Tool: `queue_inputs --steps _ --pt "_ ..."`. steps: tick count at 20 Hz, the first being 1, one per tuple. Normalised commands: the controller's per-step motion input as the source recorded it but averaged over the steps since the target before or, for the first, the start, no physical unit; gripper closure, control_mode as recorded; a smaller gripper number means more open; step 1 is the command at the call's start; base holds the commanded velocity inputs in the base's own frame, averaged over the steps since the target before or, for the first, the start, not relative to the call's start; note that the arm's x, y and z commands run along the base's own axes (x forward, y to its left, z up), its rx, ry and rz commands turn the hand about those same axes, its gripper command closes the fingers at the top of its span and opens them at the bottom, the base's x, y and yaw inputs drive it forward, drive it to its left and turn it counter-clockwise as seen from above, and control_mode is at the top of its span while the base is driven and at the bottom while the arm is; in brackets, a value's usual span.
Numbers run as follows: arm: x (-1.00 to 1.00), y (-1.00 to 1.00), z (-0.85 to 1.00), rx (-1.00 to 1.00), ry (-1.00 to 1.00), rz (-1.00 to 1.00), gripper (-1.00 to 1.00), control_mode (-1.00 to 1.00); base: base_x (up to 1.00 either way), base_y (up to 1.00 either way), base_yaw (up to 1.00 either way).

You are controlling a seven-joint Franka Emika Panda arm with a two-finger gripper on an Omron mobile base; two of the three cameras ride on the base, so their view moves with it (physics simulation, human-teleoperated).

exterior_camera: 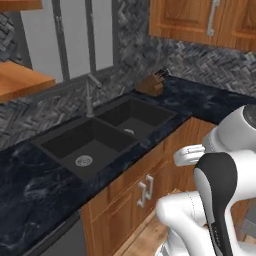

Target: Collect the paprika, ketchup, and shaker from the cabinet and place them next to the stove.

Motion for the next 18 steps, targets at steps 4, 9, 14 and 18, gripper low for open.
queue_inputs --steps 4,9,14,18 --pt "0.0 0.0 0.0 0.0 0.0 0.0 -1.0 1.0 -0.21 0.28 0.41" --pt "0.0 0.0 0.0 0.0 0.0 0.0 -1.0 1.0 0.0 0.29 0.44" --pt "0.0 0.0 0.0 0.0 0.0 0.0 -1.0 1.0 0.0 0.3 0.45" --pt "0.0 0.0 0.0 0.0 0.0 0.0 -1.0 1.0 0.0 0.34 0.45"
